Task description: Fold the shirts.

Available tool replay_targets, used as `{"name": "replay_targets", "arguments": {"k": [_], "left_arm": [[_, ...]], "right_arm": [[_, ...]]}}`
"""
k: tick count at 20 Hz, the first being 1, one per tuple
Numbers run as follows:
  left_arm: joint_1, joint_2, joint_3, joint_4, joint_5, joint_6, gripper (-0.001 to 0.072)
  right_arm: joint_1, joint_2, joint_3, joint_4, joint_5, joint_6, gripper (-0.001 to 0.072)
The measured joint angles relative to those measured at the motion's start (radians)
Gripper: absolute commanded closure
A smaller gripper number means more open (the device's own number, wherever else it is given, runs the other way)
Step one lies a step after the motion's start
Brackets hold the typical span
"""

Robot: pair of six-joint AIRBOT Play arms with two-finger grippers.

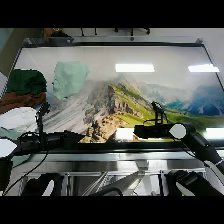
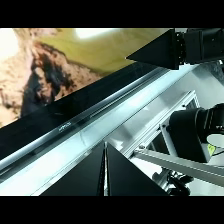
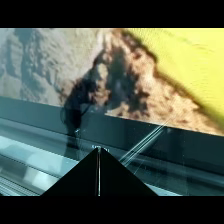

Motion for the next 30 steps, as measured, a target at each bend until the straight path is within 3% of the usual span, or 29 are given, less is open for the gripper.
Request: {"name": "replay_targets", "arguments": {"k": [17,20,23,24,25,27,30], "left_arm": [[0.0,0.0,0.0,-0.008,0.005,-0.001,0.0695],[0.0,0.0,0.0,-0.034,0.074,-0.003,0.0695],[0.035,-0.018,0.014,-0.011,0.258,-0.006,0.0688],[0.062,-0.04,0.031,0.016,0.315,-0.006,0.0407],[0.096,-0.072,0.053,0.048,0.36,-0.005,0.002],[0.188,-0.173,0.113,0.114,0.427,0.003,0.0009],[0.322,-0.36,0.198,0.167,0.47,0.015,0.0009]], "right_arm": [[0.0,0.0,0.0,0.0,0.0,0.0,0.0689],[0.0,0.0,0.0,0.0,-0.004,0.0,0.0689],[0.0,-0.002,0.0,0.0,-0.027,0.0,0.0688],[0.0,-0.003,0.0,0.0,-0.042,0.0,0.0681],[0.0,-0.005,0.0,0.0,-0.059,-0.001,0.0675],[-0.001,-0.006,-0.001,-0.017,-0.094,-0.003,0.0299],[-0.009,-0.008,-0.001,-0.078,-0.153,-0.003,0.0278]]}}
